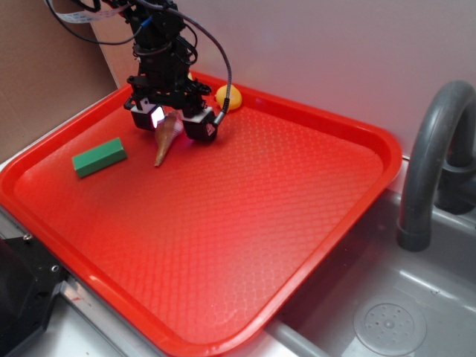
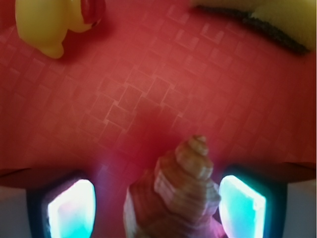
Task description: Grab the shell.
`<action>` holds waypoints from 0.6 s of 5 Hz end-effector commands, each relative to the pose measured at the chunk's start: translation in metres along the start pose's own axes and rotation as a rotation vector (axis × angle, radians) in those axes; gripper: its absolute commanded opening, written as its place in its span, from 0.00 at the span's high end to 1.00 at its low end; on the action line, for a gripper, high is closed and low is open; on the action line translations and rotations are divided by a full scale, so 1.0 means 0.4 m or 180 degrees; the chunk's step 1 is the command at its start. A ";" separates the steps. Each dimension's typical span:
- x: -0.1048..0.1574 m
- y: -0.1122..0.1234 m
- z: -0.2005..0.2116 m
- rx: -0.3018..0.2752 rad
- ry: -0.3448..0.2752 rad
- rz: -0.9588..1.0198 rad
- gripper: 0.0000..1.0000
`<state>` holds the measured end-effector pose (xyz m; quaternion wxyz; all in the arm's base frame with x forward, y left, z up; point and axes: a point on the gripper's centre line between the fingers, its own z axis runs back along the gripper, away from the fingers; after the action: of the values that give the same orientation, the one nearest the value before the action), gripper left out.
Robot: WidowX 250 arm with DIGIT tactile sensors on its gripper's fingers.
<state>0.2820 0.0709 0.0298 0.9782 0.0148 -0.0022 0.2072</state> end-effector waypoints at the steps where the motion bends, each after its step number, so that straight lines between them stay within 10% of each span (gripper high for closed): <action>1: 0.014 0.000 0.051 0.0055 -0.0154 -0.0021 1.00; 3: -0.068 -0.130 0.307 -0.0006 -0.0454 -0.0314 1.00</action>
<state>0.2744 0.0074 0.1334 0.9861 0.0310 -0.0355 0.1592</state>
